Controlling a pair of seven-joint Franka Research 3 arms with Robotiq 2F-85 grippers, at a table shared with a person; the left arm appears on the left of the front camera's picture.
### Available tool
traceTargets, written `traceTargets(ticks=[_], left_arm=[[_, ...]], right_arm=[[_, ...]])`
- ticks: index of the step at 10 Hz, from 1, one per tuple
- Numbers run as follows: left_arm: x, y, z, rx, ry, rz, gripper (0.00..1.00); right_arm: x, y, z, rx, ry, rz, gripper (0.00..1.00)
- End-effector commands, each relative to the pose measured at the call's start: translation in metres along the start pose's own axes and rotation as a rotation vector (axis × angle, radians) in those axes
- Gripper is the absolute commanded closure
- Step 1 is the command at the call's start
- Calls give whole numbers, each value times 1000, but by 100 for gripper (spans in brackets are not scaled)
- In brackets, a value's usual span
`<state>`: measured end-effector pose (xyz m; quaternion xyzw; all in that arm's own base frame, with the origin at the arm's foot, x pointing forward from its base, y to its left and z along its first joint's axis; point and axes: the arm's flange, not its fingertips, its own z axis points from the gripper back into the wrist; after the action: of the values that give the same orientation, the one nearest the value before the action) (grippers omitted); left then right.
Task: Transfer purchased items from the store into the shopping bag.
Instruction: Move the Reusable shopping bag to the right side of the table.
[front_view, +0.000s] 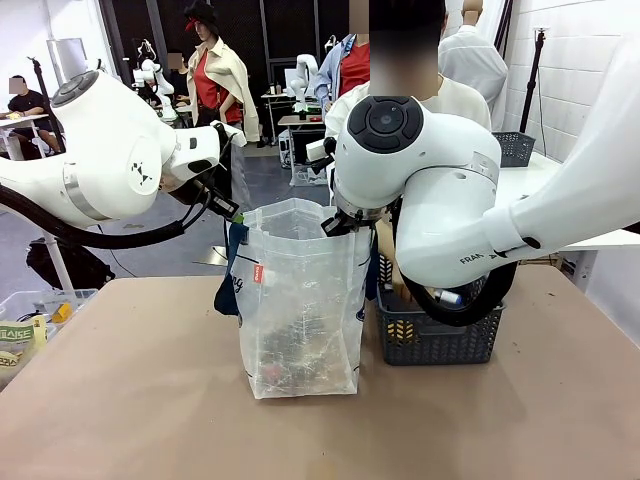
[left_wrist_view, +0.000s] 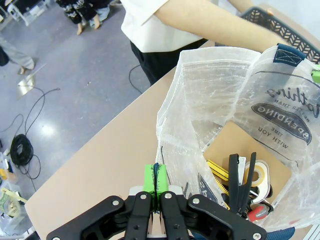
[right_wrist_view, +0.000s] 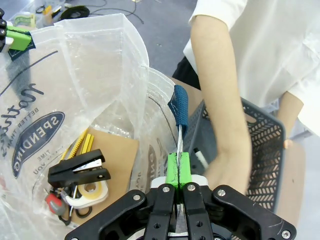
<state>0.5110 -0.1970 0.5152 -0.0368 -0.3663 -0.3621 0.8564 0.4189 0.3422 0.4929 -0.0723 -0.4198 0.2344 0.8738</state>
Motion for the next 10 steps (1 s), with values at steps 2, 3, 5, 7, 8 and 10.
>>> traceTargets(ticks=[2, 3, 5, 7, 8, 10], left_arm=[[4, 1, 1, 1, -1, 1, 100], [4, 1, 1, 1, -1, 1, 100], [4, 1, 1, 1, -1, 1, 100], [4, 1, 1, 1, -1, 1, 100], [4, 1, 1, 1, -1, 1, 100], [4, 1, 1, 1, -1, 1, 100]], right_arm=[[2, -2, 3, 12, 9, -8, 100], [2, -2, 3, 12, 9, -8, 100], [2, -2, 3, 12, 9, -8, 100], [2, -2, 3, 12, 9, -8, 100], [2, -2, 3, 12, 9, -8, 100], [2, -2, 3, 12, 9, -8, 100]])
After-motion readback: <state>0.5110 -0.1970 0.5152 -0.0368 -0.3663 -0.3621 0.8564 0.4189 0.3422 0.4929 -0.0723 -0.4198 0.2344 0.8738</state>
